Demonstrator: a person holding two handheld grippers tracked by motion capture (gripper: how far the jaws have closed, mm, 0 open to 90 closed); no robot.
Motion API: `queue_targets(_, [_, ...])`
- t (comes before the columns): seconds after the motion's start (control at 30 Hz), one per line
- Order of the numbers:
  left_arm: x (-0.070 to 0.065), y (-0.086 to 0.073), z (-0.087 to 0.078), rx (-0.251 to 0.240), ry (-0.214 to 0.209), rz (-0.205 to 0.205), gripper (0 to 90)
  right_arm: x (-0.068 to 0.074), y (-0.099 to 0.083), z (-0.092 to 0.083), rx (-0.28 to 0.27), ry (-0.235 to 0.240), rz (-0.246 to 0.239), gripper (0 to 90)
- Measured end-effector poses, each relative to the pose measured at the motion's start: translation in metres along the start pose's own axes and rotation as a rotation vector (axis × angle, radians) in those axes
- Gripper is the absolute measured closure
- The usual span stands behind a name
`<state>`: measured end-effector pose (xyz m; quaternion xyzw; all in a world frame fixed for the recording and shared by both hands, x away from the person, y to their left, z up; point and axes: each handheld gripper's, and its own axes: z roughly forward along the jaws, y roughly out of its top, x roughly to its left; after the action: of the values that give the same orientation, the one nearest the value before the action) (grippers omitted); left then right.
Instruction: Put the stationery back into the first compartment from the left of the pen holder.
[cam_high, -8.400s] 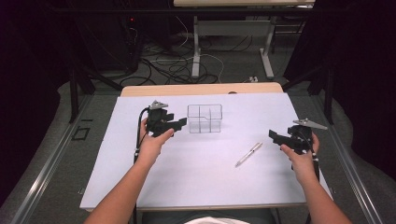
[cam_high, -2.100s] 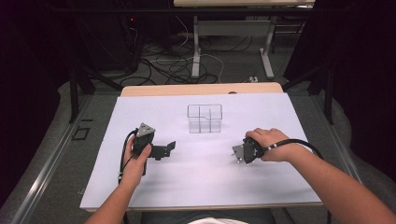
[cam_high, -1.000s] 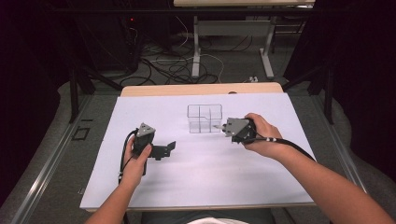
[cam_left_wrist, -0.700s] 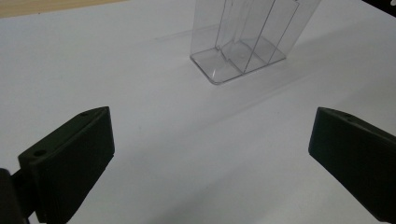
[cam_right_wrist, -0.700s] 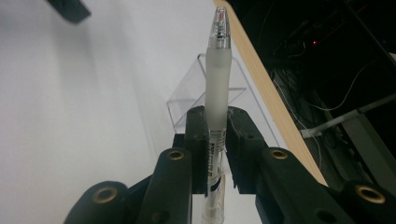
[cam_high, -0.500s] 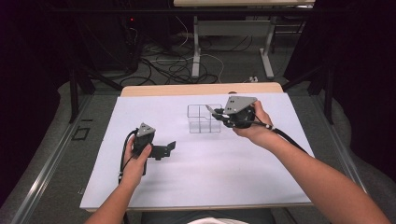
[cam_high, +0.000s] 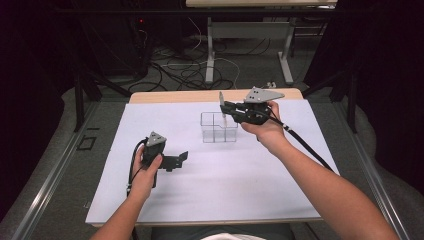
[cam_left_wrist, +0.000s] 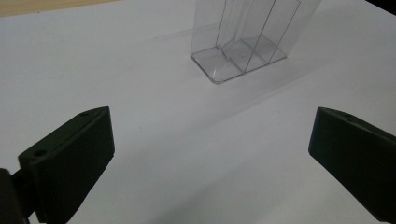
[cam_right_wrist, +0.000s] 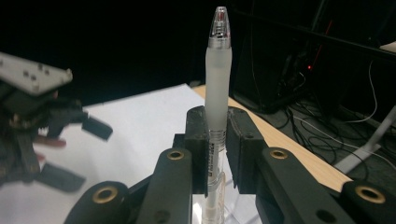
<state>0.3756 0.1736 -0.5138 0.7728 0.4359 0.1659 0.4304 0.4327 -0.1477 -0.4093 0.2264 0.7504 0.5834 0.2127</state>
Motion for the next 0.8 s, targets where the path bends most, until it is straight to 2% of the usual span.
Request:
queue_targets(0.1, [0.0,0.0,0.0,-0.002,-0.001,0.0,0.1,0.0,-0.001,0.003,-0.011,-0.01,0.004,79.6])
queue_targets(0.17, [0.0,0.0,0.001,-0.015,0.006,-0.008,0.1,0.0,-0.002,0.005,-0.022,-0.018,0.023,79.6])
queue_targets(0.3, [0.0,-0.001,0.001,-0.015,0.003,-0.008,0.1,-0.001,-0.005,0.01,-0.061,-0.041,0.089,79.6])
queue_targets(0.37, [-0.001,-0.001,0.002,-0.015,0.001,-0.02,0.2,-0.001,-0.007,0.014,-0.082,-0.05,0.101,79.6])
queue_targets(0.47, [-0.001,-0.001,0.002,-0.015,0.001,-0.02,0.1,0.0,-0.011,0.019,-0.099,-0.066,0.155,79.6])
queue_targets(0.7, [0.0,-0.001,0.002,-0.015,0.0,-0.02,0.2,0.001,-0.02,0.032,-0.129,-0.092,0.227,79.6])
queue_targets(0.77, [0.0,-0.001,0.003,-0.014,0.0,-0.019,0.1,-0.001,-0.022,0.036,-0.148,-0.104,0.228,79.6])
queue_targets(0.8, [0.0,-0.001,0.003,-0.014,0.001,-0.02,0.1,0.0,-0.025,0.04,-0.168,-0.115,0.262,79.6])
